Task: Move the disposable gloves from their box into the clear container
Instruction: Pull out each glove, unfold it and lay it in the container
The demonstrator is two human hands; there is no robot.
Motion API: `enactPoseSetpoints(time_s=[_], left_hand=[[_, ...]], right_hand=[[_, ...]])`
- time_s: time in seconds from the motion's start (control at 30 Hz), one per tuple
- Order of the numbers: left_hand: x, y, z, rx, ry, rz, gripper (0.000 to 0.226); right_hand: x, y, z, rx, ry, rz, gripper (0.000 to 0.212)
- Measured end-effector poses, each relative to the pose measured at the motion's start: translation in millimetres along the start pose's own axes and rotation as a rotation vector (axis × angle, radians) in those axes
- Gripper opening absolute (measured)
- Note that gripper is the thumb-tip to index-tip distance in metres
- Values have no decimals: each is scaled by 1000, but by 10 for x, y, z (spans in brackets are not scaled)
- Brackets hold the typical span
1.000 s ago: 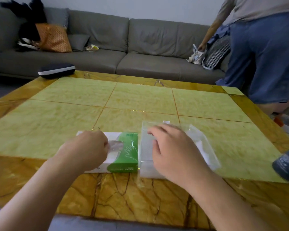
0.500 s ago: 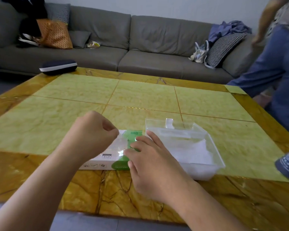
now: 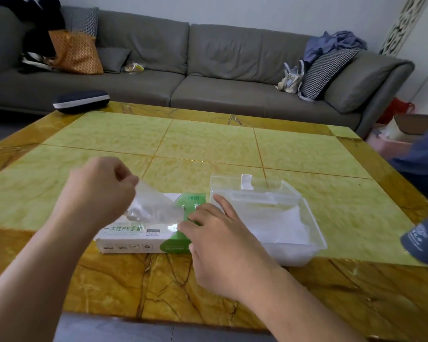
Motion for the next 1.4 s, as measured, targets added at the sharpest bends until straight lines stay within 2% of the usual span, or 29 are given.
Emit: enactPoseSetpoints(time_s=[0.13, 0.23, 0.3, 0.4, 0.47, 0.5, 0.57, 0.6, 0.63, 0.67, 0.77, 0.8, 0.87, 0.93, 1.03, 1.13, 1.27, 1.33, 1.4], left_hand=[[-74, 159, -36, -90, -83, -350, 15], [-220, 138, -112, -56, -162, -642, 14], [-292, 91, -134, -18, -202, -768, 15], [-374, 16, -159, 53, -230, -941, 14], [-441, -51, -189, 116, -235, -1019, 14], [-482, -82, -216, 142, -238, -1017, 15], [-571, -134, -273, 174, -271, -895, 17], [-633, -167, -309, 194, -298, -793, 17], [-704, -208, -356, 219, -325, -704, 16], [-749, -243, -396, 242, -351, -645, 14], [-817, -333, -446, 318, -382, -625, 18], [-818, -352, -438, 348, -369, -636, 21], [-777, -398, -402, 436, -300, -673, 31], [-735, -465, -385, 553, -232, -701, 37], [-720, -634, -456, 764, -201, -718, 47], [-865, -760, -591, 927, -228, -907, 51], [-1058, -829, -669, 973, -312, -1066, 39], [-987, -923, -611, 947, -228, -1137, 42], [-889, -955, -534, 833, -138, -1160, 39]], right_hand=[[3, -28, 24, 14, -2, 12, 45], [-12, -13, 32, -6, 1, 63, 46], [-68, 88, -15, -72, 0, 202, 44], [-371, 335, -134, -222, -102, 587, 37], [-645, 466, -227, -359, -123, 970, 30], [-767, 479, -242, -389, -99, 1214, 33], [-910, 500, -274, -402, -25, 1661, 61], [-936, 533, -303, -391, -13, 1793, 74], [-957, 547, -323, -364, -24, 1845, 77], [-961, 549, -327, -333, -56, 1833, 70], [-1027, 524, -349, -299, -150, 1648, 20], [-1070, 518, -363, -313, -163, 1608, 19], [-1126, 553, -391, -348, -153, 1591, 40], [-1150, 609, -412, -373, -107, 1621, 53], [-1098, 601, -409, -313, -39, 1673, 59], [-993, 570, -382, -234, 6, 1719, 60], [-910, 524, -352, -144, 67, 1710, 56], [-892, 505, -356, -144, 21, 1710, 49], [-921, 476, -361, -190, -84, 1740, 35]])
Point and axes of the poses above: each hand's wrist, its own z-axis towards the middle knuckle, its own y-axis out of the back of the hand, x = y × z, the point moved 8 cm from there along z, towards the middle knuckle, and after that the axes turned 9 degrees about x, right-handed, at the moved point
